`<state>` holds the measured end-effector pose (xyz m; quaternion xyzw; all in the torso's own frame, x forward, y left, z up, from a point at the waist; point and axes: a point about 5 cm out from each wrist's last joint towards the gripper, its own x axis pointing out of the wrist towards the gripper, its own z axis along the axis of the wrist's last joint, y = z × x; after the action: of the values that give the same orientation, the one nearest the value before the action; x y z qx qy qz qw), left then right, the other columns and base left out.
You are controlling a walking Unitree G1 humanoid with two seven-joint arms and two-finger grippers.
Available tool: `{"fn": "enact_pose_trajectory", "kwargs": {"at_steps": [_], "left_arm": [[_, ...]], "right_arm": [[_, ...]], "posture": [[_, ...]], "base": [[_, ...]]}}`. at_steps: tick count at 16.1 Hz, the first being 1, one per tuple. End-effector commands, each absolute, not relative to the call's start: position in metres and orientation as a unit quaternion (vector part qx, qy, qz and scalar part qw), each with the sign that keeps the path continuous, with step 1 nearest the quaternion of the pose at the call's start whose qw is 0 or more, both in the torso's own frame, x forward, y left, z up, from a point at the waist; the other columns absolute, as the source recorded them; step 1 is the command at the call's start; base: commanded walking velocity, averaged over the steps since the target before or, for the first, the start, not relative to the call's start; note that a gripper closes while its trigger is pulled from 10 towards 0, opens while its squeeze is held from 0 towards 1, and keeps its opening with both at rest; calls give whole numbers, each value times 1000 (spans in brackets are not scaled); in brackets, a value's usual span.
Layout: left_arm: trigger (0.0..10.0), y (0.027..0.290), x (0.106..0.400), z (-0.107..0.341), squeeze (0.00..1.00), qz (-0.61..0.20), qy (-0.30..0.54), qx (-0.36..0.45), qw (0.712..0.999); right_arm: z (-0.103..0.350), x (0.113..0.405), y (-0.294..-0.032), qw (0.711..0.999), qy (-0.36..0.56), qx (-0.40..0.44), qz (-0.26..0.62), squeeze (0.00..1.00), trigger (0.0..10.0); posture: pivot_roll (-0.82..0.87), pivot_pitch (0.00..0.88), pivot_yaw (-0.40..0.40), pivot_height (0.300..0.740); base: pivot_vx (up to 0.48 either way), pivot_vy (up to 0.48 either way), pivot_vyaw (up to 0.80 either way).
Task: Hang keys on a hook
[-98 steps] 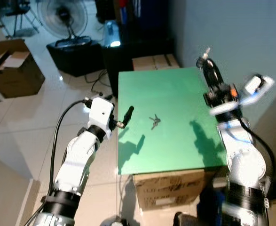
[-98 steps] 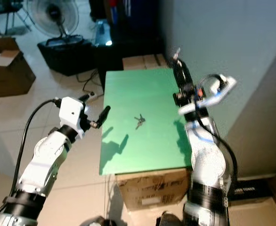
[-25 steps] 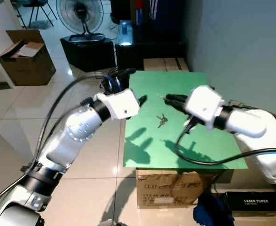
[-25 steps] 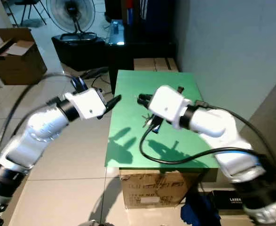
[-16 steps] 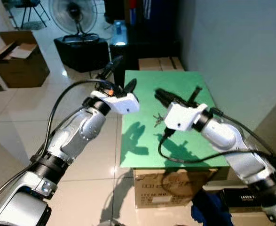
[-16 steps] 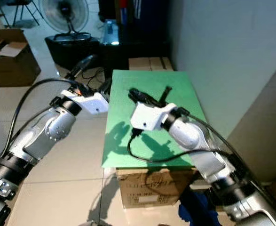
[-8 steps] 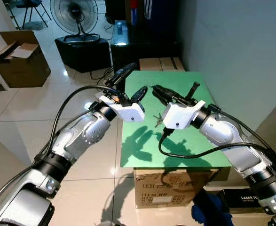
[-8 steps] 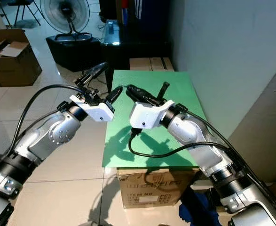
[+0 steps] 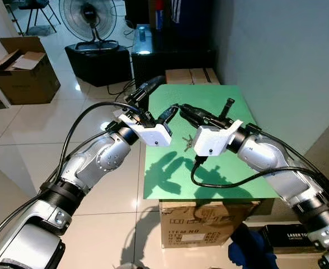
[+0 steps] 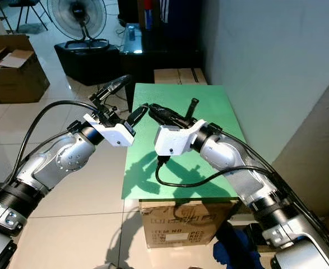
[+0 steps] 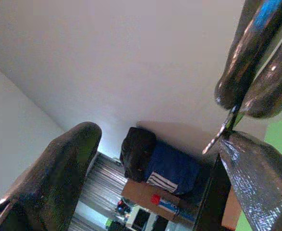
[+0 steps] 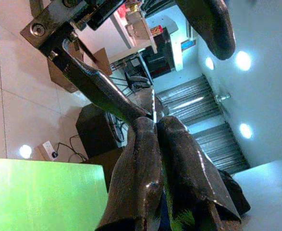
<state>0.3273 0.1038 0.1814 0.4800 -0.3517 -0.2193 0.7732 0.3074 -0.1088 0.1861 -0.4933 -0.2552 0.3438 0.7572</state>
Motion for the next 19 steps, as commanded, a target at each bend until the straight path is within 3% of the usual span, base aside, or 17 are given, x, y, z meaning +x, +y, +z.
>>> {"fn": "enact_pose_trajectory", "kwargs": {"at_steps": [1,4,5,6,7,9,15,17,19], "left_arm": [[10000,103,330,186,0,-223,-355,483,769],[10000,105,330,185,0,-226,-352,487,767],[9294,105,330,185,0,-224,-352,487,767],[4863,107,330,186,0,-218,-353,488,768],[4863,107,330,186,0,-217,-353,489,768],[0,106,330,186,0,-221,-354,487,767],[0,101,328,181,0,-244,-348,495,758],[9255,100,327,178,0,-252,-343,502,753],[9255,99,327,177,0,-254,-341,504,752]], "right_arm": [[187,308,-105,743,-258,-504,357,0,10000],[184,307,-105,734,-252,-512,369,0,10000],[183,307,-105,732,-248,-514,372,0,10000],[178,308,-107,727,-235,-523,379,0,10000],[178,308,-107,727,-231,-524,380,0,10000],[173,310,-109,724,-214,-532,384,0,10000],[169,313,-109,705,-187,-551,405,0,10000],[172,315,-107,703,-188,-552,408,0,10000],[173,315,-106,702,-189,-552,408,0,10000]], "posture": [[-135,0,58,740],[-133,0,55,740],[-133,0,56,740],[-133,0,53,740],[-133,0,53,740],[-133,0,49,740],[-135,0,45,740],[-133,0,38,740],[-133,0,38,740]], "base": [[0,0,0],[0,0,0],[0,0,0],[0,0,0],[0,0,0],[0,0,0],[0,0,0],[0,0,0],[0,0,0]]}}
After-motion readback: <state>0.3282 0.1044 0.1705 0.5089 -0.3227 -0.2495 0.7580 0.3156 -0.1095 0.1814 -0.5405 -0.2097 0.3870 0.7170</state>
